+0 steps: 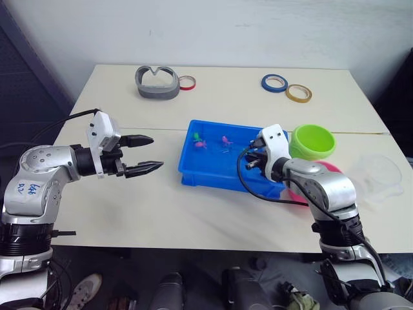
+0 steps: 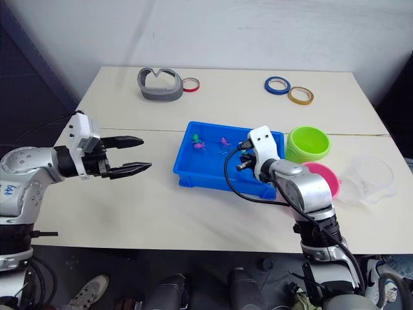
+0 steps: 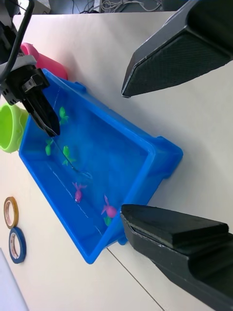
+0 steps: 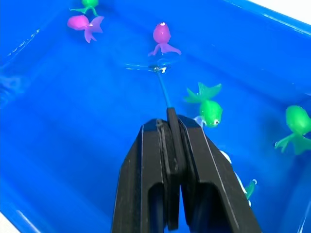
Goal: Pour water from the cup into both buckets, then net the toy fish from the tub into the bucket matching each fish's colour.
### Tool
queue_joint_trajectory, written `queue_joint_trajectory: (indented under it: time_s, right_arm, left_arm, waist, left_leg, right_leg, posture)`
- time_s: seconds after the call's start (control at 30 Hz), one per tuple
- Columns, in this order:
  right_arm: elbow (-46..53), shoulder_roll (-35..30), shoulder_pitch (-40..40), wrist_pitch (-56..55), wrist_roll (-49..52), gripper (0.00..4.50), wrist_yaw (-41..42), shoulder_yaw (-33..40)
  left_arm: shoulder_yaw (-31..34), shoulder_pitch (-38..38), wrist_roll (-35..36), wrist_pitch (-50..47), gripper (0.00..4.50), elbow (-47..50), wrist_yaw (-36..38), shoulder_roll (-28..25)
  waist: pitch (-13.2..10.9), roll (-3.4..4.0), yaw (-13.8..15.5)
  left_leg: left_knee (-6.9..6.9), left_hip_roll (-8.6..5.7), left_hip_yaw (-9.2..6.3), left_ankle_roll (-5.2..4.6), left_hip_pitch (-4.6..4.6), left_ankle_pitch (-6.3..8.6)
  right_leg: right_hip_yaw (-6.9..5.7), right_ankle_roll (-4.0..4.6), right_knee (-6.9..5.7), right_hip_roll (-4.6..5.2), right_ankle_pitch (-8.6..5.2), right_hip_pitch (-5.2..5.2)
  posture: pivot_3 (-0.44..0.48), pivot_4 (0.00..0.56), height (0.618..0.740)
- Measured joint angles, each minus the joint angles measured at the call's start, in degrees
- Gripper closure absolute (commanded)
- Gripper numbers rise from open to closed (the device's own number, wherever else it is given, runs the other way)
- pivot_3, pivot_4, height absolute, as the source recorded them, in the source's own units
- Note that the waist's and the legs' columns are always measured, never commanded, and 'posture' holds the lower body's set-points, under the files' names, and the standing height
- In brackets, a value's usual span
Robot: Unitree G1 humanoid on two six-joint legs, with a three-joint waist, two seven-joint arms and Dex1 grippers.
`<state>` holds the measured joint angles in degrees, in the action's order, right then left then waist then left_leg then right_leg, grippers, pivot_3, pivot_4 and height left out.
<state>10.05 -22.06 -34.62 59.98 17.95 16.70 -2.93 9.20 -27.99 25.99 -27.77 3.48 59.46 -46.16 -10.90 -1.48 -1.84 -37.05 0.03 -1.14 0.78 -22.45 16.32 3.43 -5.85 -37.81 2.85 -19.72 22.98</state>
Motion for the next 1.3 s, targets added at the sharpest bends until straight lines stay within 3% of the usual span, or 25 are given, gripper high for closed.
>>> queue_joint_trajectory:
  time_s: [0.3,1.07,1.3]
  right_arm:
    - [5.8,-2.4,3.5,-0.6,1.5,4.50,3.4,1.9]
    - [17.3,-9.2,12.3,-3.6,6.3,4.50,10.4,5.8]
    - [22.6,-15.8,19.1,-6.9,10.5,4.50,16.4,16.0]
  left_arm:
    - [-0.1,-2.2,-0.9,3.4,0.66,-4.4,-1.1,0.1]
    - [-1.3,-5.2,-1.2,5.2,0.66,-6.9,-0.1,0.6]
    - [-2.9,-7.2,-0.6,4.6,0.66,-7.8,3.0,1.5]
  waist:
    - [0.0,0.00,0.0]
    - [0.0,0.00,0.2]
    - [0.0,0.00,0.6]
  left_leg:
    - [-0.14,-0.01,0.01,0.03,-0.66,-0.03]
    - [-0.16,-0.02,0.00,0.03,-0.70,-0.03]
    - [-0.22,-0.05,-0.03,0.01,-0.72,-0.04]
  right_leg:
    - [0.01,-0.02,-0.17,-0.01,0.01,0.70]
    - [0.00,-0.04,-0.14,-0.03,0.03,0.69]
    - [-0.04,-0.09,-0.10,-0.03,0.05,0.60]
  posture:
    - [0.000,0.150,0.740]
    - [0.000,0.150,0.740]
    - [0.000,0.150,0.740]
